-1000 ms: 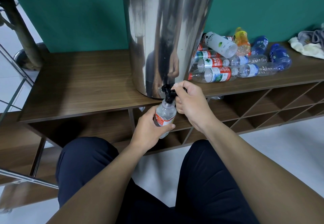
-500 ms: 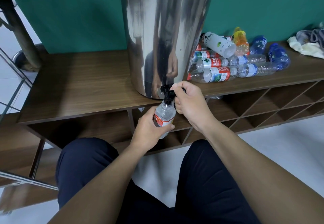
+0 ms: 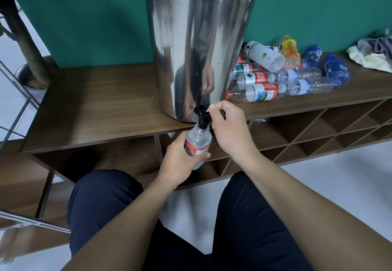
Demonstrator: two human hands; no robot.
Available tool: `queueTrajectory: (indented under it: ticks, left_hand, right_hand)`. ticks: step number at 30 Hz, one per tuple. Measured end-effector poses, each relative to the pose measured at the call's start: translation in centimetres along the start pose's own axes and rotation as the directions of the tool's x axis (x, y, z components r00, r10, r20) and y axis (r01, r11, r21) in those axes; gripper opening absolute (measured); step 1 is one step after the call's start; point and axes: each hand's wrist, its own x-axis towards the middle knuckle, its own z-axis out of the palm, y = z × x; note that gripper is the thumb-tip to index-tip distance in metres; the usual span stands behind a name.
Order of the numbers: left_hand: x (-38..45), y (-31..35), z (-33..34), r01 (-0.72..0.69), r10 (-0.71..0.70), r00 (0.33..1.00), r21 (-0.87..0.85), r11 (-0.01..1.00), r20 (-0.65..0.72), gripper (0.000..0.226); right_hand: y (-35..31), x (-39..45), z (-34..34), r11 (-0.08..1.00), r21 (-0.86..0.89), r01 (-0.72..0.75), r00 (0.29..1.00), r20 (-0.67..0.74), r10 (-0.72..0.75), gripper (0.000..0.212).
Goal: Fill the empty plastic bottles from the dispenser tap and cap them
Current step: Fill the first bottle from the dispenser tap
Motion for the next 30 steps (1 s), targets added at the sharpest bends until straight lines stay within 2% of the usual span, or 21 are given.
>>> queueTrajectory:
  ticks: [3, 8, 11, 13, 15, 17, 19, 20, 25, 30]
  left_hand:
    - [0.0, -0.1, 0.1, -0.002, 0.002, 1.0, -0.007, 1.0, 0.001, 0.07]
    - [-0.1, 0.0, -0.1, 0.0, 0.0, 1.0, 0.003, 1.0, 0.01, 0.07]
    - [-0.2, 0.2, -0.1, 0.014, -0.014, 1.0, 0.013, 1.0, 0.012, 0.067]
    - [-0.2, 0.3, 0.0, 0.03, -0.03, 0.999, 0.016, 0.999, 0.019, 0.065]
    - [-0.2, 0.2, 0.0, 0.035, -0.035, 0.999, 0.011, 0.999, 0.02, 0.065]
    - [-0.1, -0.1, 0.0, 0.027, -0.027, 0.999, 0.006, 1.0, 0.02, 0.064]
    - [0.0, -0.5, 0.1, 0.021, -0.021, 0.999, 0.009, 1.0, 0.027, 0.063]
    - [0.1, -0.6, 0.2, 0.022, -0.022, 0.999, 0.011, 1.0, 0.027, 0.063]
    - [0.5, -1.5, 0.8, 0.062, -0.062, 0.998, 0.007, 0.998, 0.027, 0.067]
    - [1.0, -2.0, 1.6, 0.105, -0.105, 0.994, 0.008, 0.994, 0.03, 0.066]
  right_hand:
    - [-0.6, 0.1, -0.2, 0.991, -0.104, 0.085, 0.995, -0.034, -0.089, 0.027]
    - [-1.6, 0.4, -0.8, 0.956, -0.254, 0.145, 0.988, -0.008, -0.152, 0.021]
    - [-2.7, 0.4, -0.8, 0.867, -0.407, 0.287, 0.957, 0.082, -0.279, 0.015]
    - [-3.4, 0.3, -0.4, 0.79, -0.503, 0.35, 0.936, 0.162, -0.311, 0.011]
    - [-3.7, 0.1, -0.5, 0.821, -0.457, 0.342, 0.94, 0.177, -0.293, 0.017]
    - [-3.9, -0.3, -1.3, 0.912, -0.293, 0.287, 0.954, 0.167, -0.247, 0.026]
    - [-3.5, -0.5, -2.1, 0.963, -0.162, 0.217, 0.973, 0.117, -0.2, 0.031]
    - [-3.0, -0.3, -2.5, 0.969, -0.151, 0.195, 0.979, 0.086, -0.184, 0.033]
    - [1.7, 1.2, -4.8, 0.898, -0.418, 0.139, 0.988, -0.007, -0.156, 0.009]
    - [4.7, 2.8, -6.0, 0.824, -0.544, 0.158, 0.986, 0.05, -0.157, 0.052]
